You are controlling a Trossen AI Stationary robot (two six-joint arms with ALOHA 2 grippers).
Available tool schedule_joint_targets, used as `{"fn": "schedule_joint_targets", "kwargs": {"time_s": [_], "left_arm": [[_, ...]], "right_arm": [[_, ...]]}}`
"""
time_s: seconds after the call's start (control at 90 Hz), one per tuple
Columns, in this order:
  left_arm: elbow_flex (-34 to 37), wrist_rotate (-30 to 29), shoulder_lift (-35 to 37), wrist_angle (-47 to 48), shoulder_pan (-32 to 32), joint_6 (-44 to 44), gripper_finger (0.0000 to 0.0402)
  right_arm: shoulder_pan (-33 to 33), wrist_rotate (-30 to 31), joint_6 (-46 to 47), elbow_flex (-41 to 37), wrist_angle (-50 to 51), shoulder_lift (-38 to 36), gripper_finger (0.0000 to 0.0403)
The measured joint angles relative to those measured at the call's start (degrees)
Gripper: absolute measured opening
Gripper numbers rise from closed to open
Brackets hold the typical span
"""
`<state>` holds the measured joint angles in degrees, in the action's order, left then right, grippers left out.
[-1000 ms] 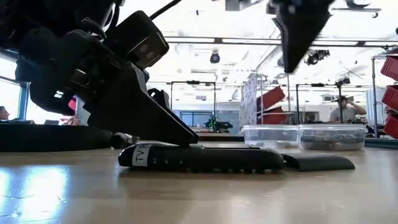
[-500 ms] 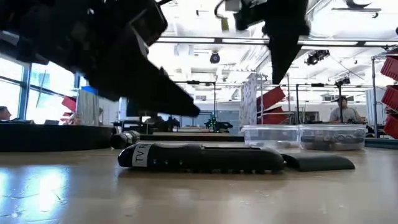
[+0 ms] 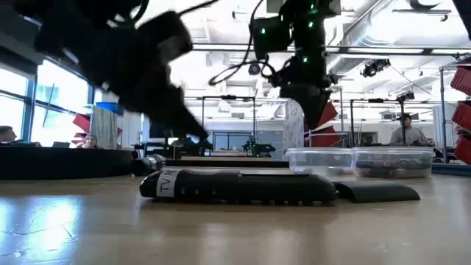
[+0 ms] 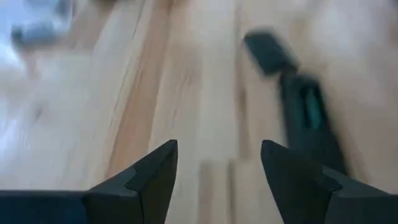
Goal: Insert battery
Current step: Insert the silver battery into the black remote control battery compartment
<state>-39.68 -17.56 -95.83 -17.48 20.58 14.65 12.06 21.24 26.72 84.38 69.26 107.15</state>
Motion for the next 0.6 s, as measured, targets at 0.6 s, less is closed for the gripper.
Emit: {"fn": "schedule_joint_targets", "kwargs": {"time_s": [0.6], "left_arm": [[1.3, -1.1, 0.0, -0.8, -0.1, 1.2, 0.0211]], "right_arm": [[10.5, -18.6, 4.6, 0.1, -4.8, 0.5, 0.013]]}}
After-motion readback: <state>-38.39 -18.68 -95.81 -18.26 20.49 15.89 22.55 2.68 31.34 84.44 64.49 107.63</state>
